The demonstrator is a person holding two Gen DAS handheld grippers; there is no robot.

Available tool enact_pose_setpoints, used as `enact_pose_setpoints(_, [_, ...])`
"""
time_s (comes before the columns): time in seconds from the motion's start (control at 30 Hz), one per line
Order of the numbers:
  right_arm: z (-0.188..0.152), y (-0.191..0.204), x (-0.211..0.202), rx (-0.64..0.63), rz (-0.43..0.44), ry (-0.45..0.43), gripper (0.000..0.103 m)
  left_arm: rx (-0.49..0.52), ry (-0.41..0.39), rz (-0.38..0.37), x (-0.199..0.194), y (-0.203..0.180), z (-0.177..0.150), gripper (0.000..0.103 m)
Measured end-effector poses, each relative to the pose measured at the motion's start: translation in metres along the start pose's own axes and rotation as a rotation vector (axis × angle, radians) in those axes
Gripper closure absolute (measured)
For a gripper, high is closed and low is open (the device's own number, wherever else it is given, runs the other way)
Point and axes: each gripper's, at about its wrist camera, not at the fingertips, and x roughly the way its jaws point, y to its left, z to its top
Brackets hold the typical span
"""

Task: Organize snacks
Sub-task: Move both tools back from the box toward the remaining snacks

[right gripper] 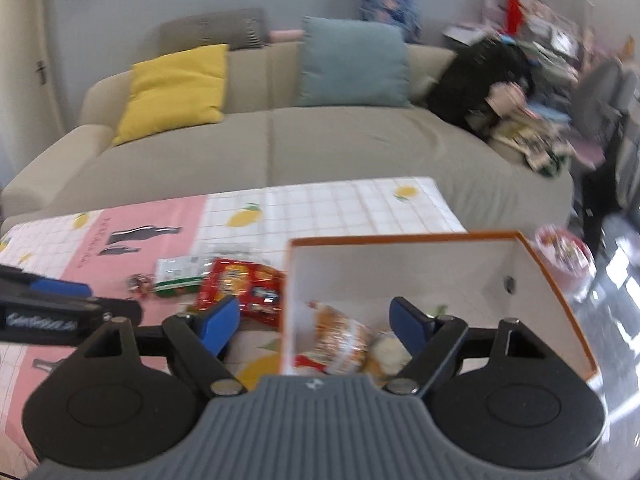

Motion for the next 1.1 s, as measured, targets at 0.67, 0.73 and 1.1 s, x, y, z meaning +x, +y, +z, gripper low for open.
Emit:
enact_pose_setpoints(0.67, [-0.024,0.093,0.085,-0.169,0.138,0.138,0.05,-0.151,0.109,0.032,0.052,0.085,-0.027,0.031])
enact_pose_setpoints(0.73, [-0.026,0.099,0.098,-0.168,0.146,0.165,0.05,-0.164,0.105,0.041,0.058,0.092,-0.025,0.031])
enact_pose_setpoints(1.1, [-0.038,0.118,0.164,-0.171,0.125,0.275,0.049,-0.146,0.125,0.089,0.095,0.107,-0.01,0.031])
